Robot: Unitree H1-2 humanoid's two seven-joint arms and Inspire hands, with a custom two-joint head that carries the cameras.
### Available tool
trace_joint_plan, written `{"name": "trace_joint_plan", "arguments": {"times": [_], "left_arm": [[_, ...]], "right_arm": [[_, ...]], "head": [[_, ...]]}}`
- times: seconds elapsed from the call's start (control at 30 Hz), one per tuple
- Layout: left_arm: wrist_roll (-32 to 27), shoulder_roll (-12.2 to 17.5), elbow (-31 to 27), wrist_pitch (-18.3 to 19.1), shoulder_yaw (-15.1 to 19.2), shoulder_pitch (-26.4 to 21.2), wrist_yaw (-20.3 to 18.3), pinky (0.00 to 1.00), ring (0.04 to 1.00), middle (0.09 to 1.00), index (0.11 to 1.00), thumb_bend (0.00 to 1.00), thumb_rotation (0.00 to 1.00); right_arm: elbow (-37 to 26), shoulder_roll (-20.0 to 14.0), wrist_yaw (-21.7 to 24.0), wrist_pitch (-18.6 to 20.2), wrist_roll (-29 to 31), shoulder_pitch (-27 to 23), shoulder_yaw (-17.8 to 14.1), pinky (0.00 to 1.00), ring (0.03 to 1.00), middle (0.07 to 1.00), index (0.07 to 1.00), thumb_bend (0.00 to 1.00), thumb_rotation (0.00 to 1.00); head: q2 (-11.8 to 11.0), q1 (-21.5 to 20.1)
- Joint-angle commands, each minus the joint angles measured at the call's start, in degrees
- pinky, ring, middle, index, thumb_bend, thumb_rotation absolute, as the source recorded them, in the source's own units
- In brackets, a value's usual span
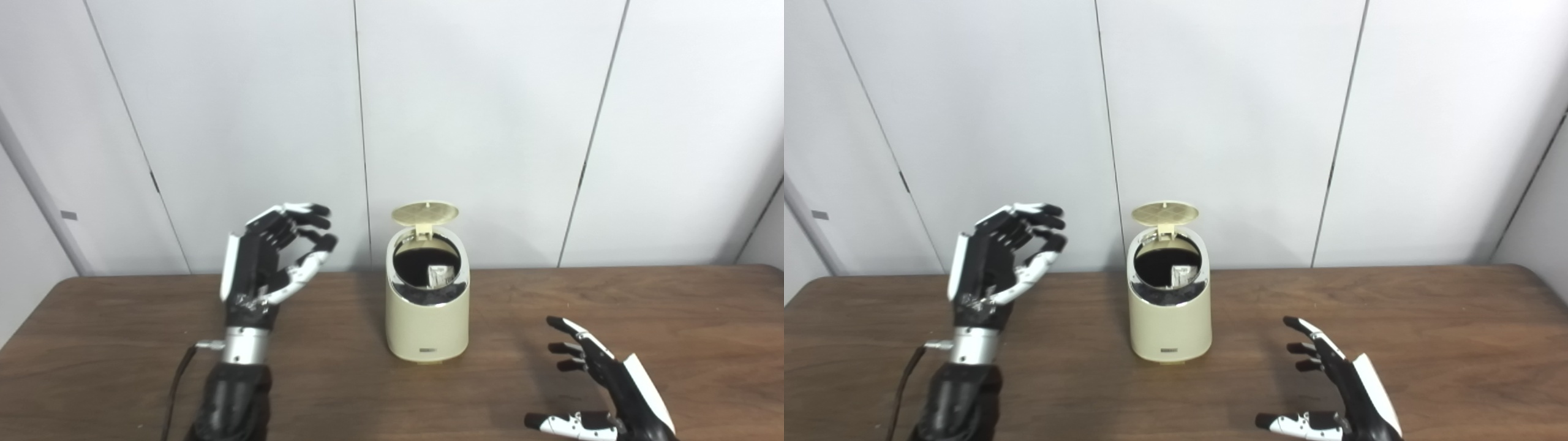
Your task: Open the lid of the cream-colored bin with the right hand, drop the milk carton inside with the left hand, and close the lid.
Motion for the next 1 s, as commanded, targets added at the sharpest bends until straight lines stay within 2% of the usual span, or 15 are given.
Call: {"name": "trace_joint_plan", "arguments": {"times": [0.0, 0.07, 0.2, 0.4, 0.57, 0.7, 0.8, 0.9, 0.97], "left_arm": [[-1.71, 2.18, -4.97, 4.86, 1.84, 0.24, -2.45, 0.56, 0.679, 0.757, 0.754, 0.73, 0.25], [-2.05, 2.74, -7.92, 10.4, 3.24, 2.15, -3.26, 0.6, 0.695, 0.765, 0.777, 0.72, 0.23], [-5.9, 1.77, -13.49, 21.24, 6.59, 5.88, -3.42, 0.66, 0.735, 0.778, 0.799, 0.67, 0.16], [-7.76, 0.91, -16.7, 27.44, 9.62, 9.79, -5.27, 0.63, 0.745, 0.808, 0.811, 0.67, 0.08], [-7.26, 1.12, -16.55, 28.92, 10.59, 12.05, -7.41, 0.62, 0.745, 0.821, 0.833, 0.67, 0.01], [-5.44, 0.8, -14.9, 28.49, 10.37, 13.87, -8.37, 0.6, 0.742, 0.816, 0.838, 0.68, 0.02], [-2.58, 0.8, -13.69, 27.75, 9.85, 14.72, -8.46, 0.6, 0.717, 0.777, 0.829, 0.68, 0.03], [1.17, 0.86, -12.33, 26.46, 9.17, 15.27, -8.38, 0.55, 0.671, 0.719, 0.778, 0.66, 0.01], [4.06, 1.17, -11.21, 24.56, 8.63, 15.57, -8.38, 0.51, 0.629, 0.688, 0.738, 0.67, 0.05]], "right_arm": [[-1.84, -0.56, 0.07, -0.93, 0.55, -1.82, -0.12, 0.68, 0.785, 0.899, 0.869, 0.7, 0.09], [-2.08, -0.66, 0.28, -0.8, 0.63, -2.01, -0.1, 0.67, 0.788, 0.9, 0.871, 0.71, 0.1], [-2.09, -0.6, 0.49, -1.06, 1.31, -2.43, -0.21, 0.65, 0.786, 0.898, 0.868, 0.71, 0.08], [-2.2, -0.62, 0.78, -0.7, 1.33, -2.73, -0.15, 0.64, 0.783, 0.895, 0.86, 0.71, 0.09], [-2.24, -0.58, 1.01, -0.57, 1.31, -2.91, -0.23, 0.63, 0.782, 0.895, 0.861, 0.71, 0.09], [-2.28, -0.46, 1.06, -0.59, 1.4, -2.9, -0.19, 0.63, 0.78, 0.892, 0.864, 0.71, 0.07], [-2.25, -0.42, 1.16, -0.58, 1.64, -2.87, -0.18, 0.63, 0.783, 0.896, 0.867, 0.71, 0.07], [-2.42, -0.48, 1.38, -0.23, 1.69, -2.93, -0.13, 0.64, 0.784, 0.9, 0.869, 0.71, 0.08], [-2.37, -0.43, 1.45, -0.14, 1.7, -3.07, -0.14, 0.64, 0.785, 0.9, 0.869, 0.71, 0.07]], "head": [[0.12, -0.02], [0.14, 0.05], [0.24, 0.17], [0.51, 0.39], [0.58, 0.52], [0.67, 0.57], [0.61, 0.64], [0.55, 0.36], [0.45, -0.29]]}}
